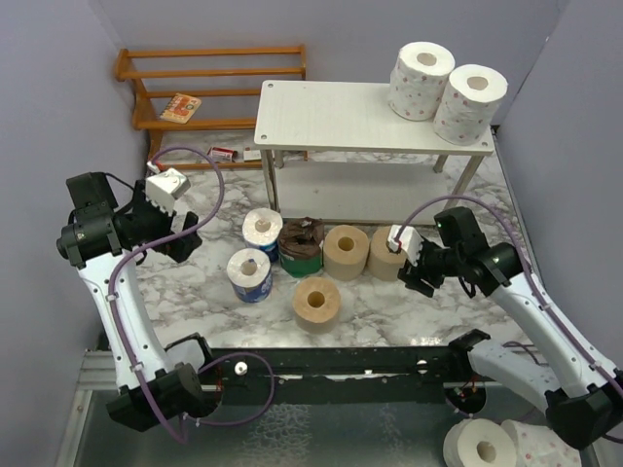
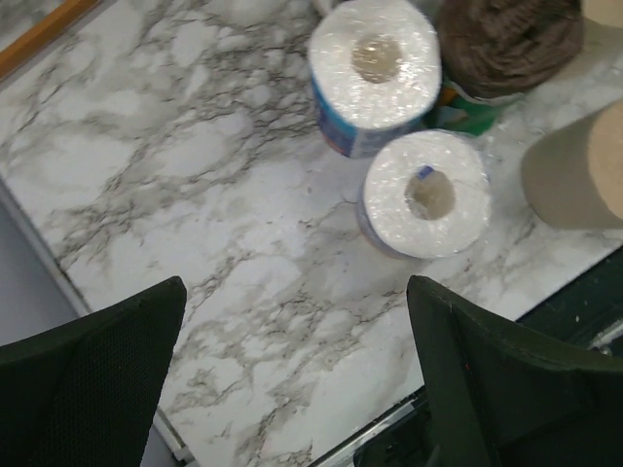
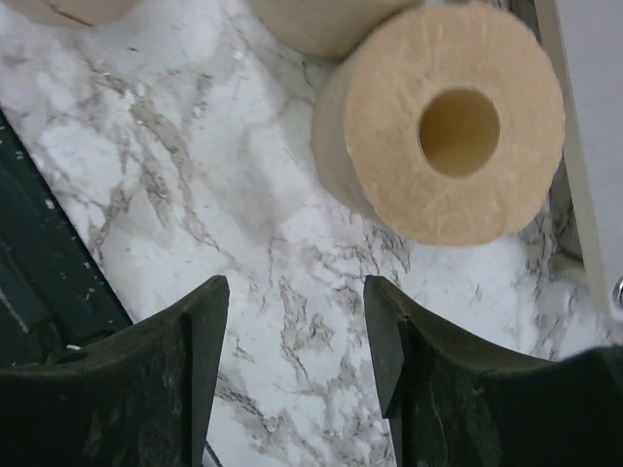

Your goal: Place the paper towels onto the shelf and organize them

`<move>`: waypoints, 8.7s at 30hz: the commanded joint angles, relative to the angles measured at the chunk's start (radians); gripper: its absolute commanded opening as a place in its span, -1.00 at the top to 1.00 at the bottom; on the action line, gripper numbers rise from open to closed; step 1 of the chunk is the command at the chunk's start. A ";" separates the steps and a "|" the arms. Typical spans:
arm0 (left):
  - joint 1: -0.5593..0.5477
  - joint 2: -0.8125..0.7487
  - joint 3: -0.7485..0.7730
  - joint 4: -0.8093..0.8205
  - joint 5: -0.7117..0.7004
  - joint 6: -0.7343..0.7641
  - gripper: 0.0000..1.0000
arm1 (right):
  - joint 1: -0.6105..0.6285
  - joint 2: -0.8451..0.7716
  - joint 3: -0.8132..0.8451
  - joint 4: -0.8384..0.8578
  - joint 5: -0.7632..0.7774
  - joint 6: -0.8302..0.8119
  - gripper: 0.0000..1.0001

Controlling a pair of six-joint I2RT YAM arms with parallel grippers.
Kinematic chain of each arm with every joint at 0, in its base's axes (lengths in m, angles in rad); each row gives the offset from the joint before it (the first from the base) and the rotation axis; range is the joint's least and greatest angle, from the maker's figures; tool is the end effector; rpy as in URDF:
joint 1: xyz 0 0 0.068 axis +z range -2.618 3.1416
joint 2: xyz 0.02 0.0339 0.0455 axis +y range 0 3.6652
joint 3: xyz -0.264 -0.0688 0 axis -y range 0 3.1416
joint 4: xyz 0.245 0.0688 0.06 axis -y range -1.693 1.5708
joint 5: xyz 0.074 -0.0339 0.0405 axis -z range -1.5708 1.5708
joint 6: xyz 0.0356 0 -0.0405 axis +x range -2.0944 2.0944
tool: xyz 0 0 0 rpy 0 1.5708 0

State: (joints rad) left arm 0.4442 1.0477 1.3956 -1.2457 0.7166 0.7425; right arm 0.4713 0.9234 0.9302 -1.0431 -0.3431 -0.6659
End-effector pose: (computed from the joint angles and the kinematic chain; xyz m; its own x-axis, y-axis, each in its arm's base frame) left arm 0.1553 0.0480 0.4033 -0.4894 0.3317 -0.8065 0.5110 0.8585 0.0430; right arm 0.1372 0.0834 0.2932 -0.2444 -0.7775 -0.5794 -0.9299 0.3572 -0.0871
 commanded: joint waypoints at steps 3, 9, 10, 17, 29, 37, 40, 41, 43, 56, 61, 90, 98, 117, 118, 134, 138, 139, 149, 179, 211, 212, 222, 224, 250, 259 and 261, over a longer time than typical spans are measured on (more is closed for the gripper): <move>-0.085 0.051 -0.070 -0.061 0.105 0.118 -0.98 | -0.092 -0.115 -0.080 0.291 0.202 0.201 -0.14; -0.361 0.150 -0.286 0.266 -0.137 -0.259 -0.98 | -0.194 -0.137 -0.157 0.442 0.325 0.241 -0.14; -0.443 0.140 -0.330 0.325 -0.222 -0.300 -0.98 | -0.200 -0.128 -0.176 0.463 0.334 0.236 -0.14; -0.586 0.171 -0.372 0.451 -0.412 -0.415 -0.98 | -0.235 -0.105 -0.278 0.584 0.446 0.285 -0.14; -0.594 0.199 -0.395 0.480 -0.417 -0.422 -0.88 | -0.260 -0.075 -0.291 0.585 0.411 0.263 -0.15; -0.632 0.246 -0.367 0.400 -0.445 -0.352 -0.82 | -0.260 -0.071 -0.292 0.584 0.414 0.267 -0.15; -0.637 0.244 -0.366 0.387 -0.453 -0.335 -0.82 | -0.260 -0.070 -0.291 0.584 0.416 0.270 -0.15; -0.638 0.244 -0.370 0.387 -0.461 -0.333 -0.81 | -0.260 -0.070 -0.291 0.584 0.417 0.270 -0.15; -0.640 0.244 -0.374 0.387 -0.469 -0.329 -0.71 | -0.260 -0.070 -0.291 0.584 0.416 0.270 -0.15; -0.655 0.277 -0.387 0.322 -0.429 -0.274 -0.18 | -0.260 -0.059 -0.292 0.585 0.417 0.270 -0.15; -0.661 0.289 -0.384 0.296 -0.407 -0.259 -0.02 | -0.260 -0.055 -0.292 0.584 0.418 0.270 -0.15; -0.699 0.492 0.766 -0.100 -0.437 -0.463 0.48 | -0.262 -0.027 -0.293 0.580 0.401 0.266 -0.14; -0.698 0.565 1.057 -0.090 -0.419 -0.476 0.54 | -0.265 0.006 -0.291 0.577 0.414 0.270 -0.14; -0.699 0.488 0.969 0.260 -0.343 -0.549 0.79 | -0.292 0.045 -0.294 0.577 0.411 0.265 -0.14; -0.699 0.474 0.910 0.318 -0.354 -0.564 0.80 | -0.293 0.045 -0.294 0.577 0.411 0.264 -0.14; -0.699 0.623 0.957 0.455 -0.422 -0.618 0.80 | -0.301 0.037 -0.295 0.579 0.414 0.267 -0.14; -0.699 0.638 0.993 0.487 -0.421 -0.631 0.75 | -0.300 0.038 -0.294 0.579 0.414 0.266 -0.14; -0.699 0.645 1.009 0.489 -0.417 -0.635 0.74 | -0.300 0.038 -0.294 0.580 0.414 0.267 -0.14; -0.703 0.726 1.033 0.504 -0.376 -0.679 0.66 | -0.304 0.045 -0.297 0.581 0.414 0.267 -0.14; -0.744 0.472 0.953 0.629 -0.617 -0.620 -0.99 | -0.311 0.056 -0.295 0.578 0.416 0.267 -0.14; -0.745 0.058 -0.520 0.884 -0.668 -0.516 -0.96 | -0.312 0.062 -0.300 0.585 0.420 0.267 -0.14; -0.745 0.086 -0.513 0.897 -0.666 -0.516 -0.93 | -0.312 0.063 -0.300 0.586 0.419 0.267 -0.14; -0.739 0.266 -0.422 0.973 -0.706 -0.554 -0.82 | -0.315 0.063 -0.301 0.585 0.422 0.267 -0.14; -0.730 0.288 -0.402 0.978 -0.719 -0.568 -0.82 | -0.316 0.062 -0.300 0.586 0.421 0.266 -0.14; -0.688 0.319 -0.445 0.890 -0.570 -0.568 -0.74 | -0.318 0.063 -0.301 0.587 0.422 0.267 -0.14; -0.688 0.413 -0.390 0.823 -0.456 -0.555 -0.28 | -0.331 0.041 -0.298 0.582 0.428 0.270 -0.14; -0.688 0.417 -0.388 0.816 -0.451 -0.550 -0.13 | -0.333 0.037 -0.300 0.583 0.426 0.269 -0.14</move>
State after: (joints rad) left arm -0.2455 1.4406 0.9863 -0.3676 0.1967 0.1745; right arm 0.1497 0.9852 0.6365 -0.4923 0.0620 -0.4042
